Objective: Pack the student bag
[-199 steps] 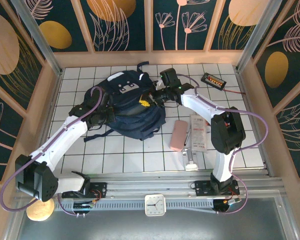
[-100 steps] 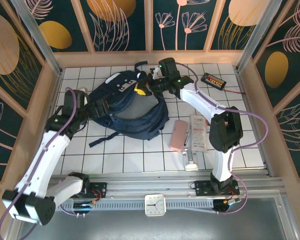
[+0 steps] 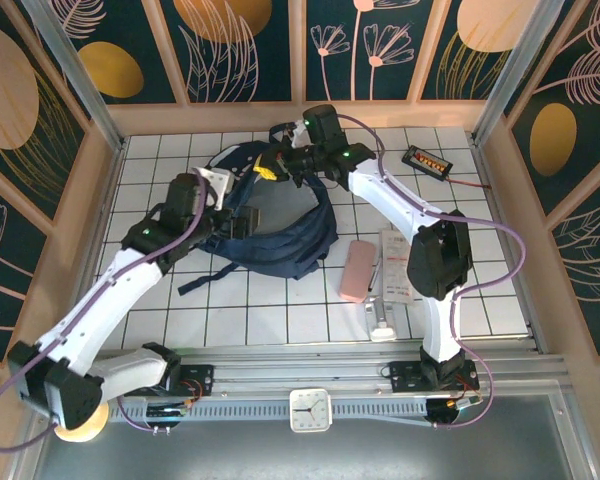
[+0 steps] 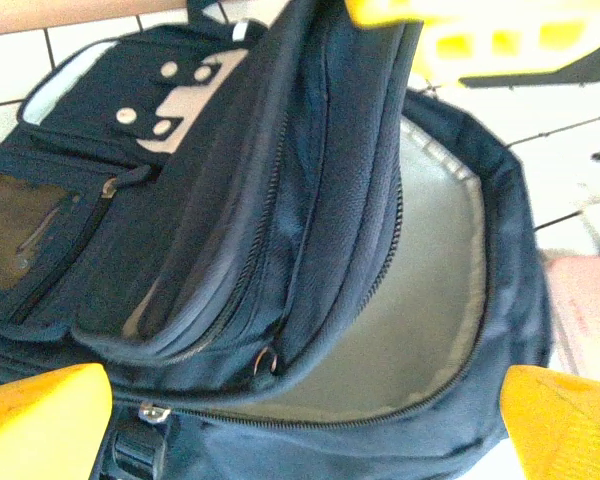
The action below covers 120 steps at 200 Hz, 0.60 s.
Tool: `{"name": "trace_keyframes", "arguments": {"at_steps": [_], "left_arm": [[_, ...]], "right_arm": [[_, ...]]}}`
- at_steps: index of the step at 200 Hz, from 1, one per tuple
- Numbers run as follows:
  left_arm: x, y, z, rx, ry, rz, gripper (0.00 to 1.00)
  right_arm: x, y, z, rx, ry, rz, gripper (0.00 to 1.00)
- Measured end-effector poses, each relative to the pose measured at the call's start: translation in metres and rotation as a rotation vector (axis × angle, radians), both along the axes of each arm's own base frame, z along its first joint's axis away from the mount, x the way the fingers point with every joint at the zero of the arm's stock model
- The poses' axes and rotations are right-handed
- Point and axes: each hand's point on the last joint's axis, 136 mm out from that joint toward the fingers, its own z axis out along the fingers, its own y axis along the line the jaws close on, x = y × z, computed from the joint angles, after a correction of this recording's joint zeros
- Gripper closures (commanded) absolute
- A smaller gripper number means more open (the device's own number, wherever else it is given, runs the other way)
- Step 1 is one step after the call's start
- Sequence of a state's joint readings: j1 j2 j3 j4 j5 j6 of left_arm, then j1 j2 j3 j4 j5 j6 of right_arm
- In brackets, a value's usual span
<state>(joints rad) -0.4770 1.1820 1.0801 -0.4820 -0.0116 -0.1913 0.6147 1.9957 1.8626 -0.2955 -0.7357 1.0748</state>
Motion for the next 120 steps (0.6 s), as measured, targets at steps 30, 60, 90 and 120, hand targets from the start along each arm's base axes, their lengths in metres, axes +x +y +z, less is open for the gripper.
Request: {"name": "trace_keyframes", "arguments": {"at_steps": [30, 60, 90, 120], "left_arm": [[0.029, -0.004, -0.022, 0.097, 0.016, 0.009, 0.19], [0.054, -0.008, -0.022, 0.142, -0.005, 0.032, 0.98], [0.061, -0.013, -0.019, 0.158, -0.014, 0.025, 1.0], [0.064, -0.013, -0.025, 0.168, 0.014, 0.033, 1.0]], "right_arm": [[-0.003, 0.003, -0.001, -0.004, 0.003, 0.003, 1.0], [-0.003, 0.003, -0.003, -0.011, 0.005, -0.001, 0.88], [0.005, -0.006, -0.007, -0.04, -0.016, -0.026, 0.12], [0.015, -0.053, -0.005, -0.168, -0.132, -0.102, 0.01]]}}
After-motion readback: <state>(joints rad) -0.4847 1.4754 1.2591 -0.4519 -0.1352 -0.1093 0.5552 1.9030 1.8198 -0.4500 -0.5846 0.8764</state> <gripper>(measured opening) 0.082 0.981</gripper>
